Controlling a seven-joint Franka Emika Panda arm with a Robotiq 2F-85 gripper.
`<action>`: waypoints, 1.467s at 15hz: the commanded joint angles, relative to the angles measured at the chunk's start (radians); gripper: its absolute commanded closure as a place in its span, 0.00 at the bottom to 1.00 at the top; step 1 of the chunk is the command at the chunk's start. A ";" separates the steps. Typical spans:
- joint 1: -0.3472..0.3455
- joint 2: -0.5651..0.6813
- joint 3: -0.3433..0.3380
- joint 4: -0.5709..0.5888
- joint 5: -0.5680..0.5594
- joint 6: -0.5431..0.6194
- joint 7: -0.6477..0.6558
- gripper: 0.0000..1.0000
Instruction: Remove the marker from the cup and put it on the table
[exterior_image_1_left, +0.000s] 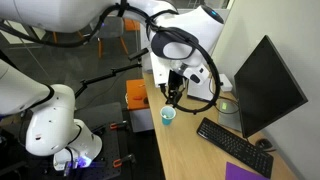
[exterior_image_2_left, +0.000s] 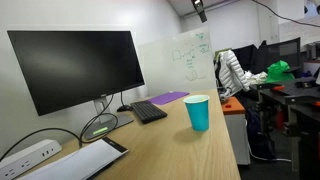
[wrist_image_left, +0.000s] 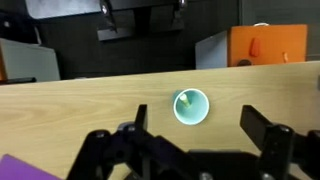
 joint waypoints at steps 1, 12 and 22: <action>-0.012 0.001 0.011 0.002 0.003 -0.002 -0.003 0.00; 0.085 0.268 0.117 -0.113 -0.153 0.348 -0.314 0.17; 0.093 0.527 0.143 -0.036 -0.269 0.444 -0.289 0.79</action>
